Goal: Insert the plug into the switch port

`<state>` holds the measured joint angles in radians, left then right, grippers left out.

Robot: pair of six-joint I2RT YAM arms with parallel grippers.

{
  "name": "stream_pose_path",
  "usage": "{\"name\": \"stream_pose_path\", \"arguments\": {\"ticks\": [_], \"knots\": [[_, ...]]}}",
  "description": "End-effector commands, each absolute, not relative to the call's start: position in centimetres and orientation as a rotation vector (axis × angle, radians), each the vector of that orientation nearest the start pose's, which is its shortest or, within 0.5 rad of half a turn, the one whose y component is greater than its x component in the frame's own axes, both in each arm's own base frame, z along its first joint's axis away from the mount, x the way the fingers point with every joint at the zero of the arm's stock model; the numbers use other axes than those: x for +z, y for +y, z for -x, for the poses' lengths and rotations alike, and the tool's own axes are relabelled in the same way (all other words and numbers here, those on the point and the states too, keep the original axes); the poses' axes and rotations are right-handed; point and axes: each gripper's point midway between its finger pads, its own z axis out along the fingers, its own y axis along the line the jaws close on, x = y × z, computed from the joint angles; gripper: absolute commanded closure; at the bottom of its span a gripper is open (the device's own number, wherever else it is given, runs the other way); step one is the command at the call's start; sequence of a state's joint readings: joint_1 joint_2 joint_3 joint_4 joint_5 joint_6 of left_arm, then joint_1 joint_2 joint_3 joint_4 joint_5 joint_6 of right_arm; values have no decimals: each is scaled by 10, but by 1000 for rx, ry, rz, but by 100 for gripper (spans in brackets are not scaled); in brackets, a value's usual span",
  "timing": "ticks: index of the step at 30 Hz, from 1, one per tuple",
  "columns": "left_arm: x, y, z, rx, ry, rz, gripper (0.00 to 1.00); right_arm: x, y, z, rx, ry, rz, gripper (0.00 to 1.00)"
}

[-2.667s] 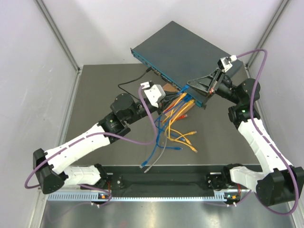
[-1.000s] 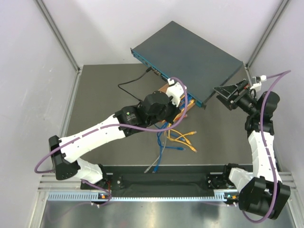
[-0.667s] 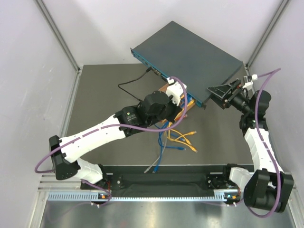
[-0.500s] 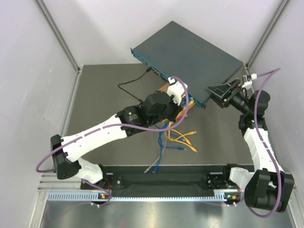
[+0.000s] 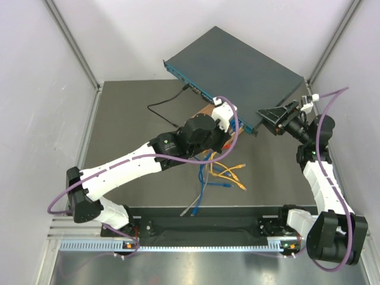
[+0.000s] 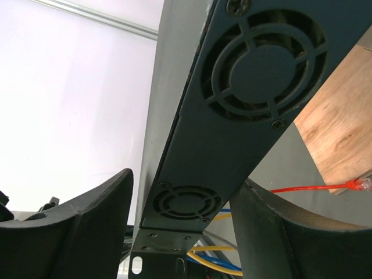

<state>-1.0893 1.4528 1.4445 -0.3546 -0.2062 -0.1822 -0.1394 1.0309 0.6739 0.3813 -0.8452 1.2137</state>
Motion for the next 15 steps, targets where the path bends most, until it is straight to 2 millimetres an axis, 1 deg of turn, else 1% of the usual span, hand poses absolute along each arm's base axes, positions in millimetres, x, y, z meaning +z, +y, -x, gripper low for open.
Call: {"name": "stream_pose_path", "arguments": {"ticks": [1,5,9,12,15], "knots": [[315,-399,-232,-710,1810,-723,100,315,119,-314,1456,1654,-352,36],[312,-401,-232,-719,1821,-713,100,316,119,-313,1458,1650,-347,38],[313,-398,-238,-703,1826,-682,100,316,119,-312,1460,1653,-346,41],[317,-394,-244,-704,1830,-649,100,315,120,-312,1461,1654,-342,44],[322,-390,-246,-703,1826,-629,100,314,120,-313,1463,1658,-342,50]]}}
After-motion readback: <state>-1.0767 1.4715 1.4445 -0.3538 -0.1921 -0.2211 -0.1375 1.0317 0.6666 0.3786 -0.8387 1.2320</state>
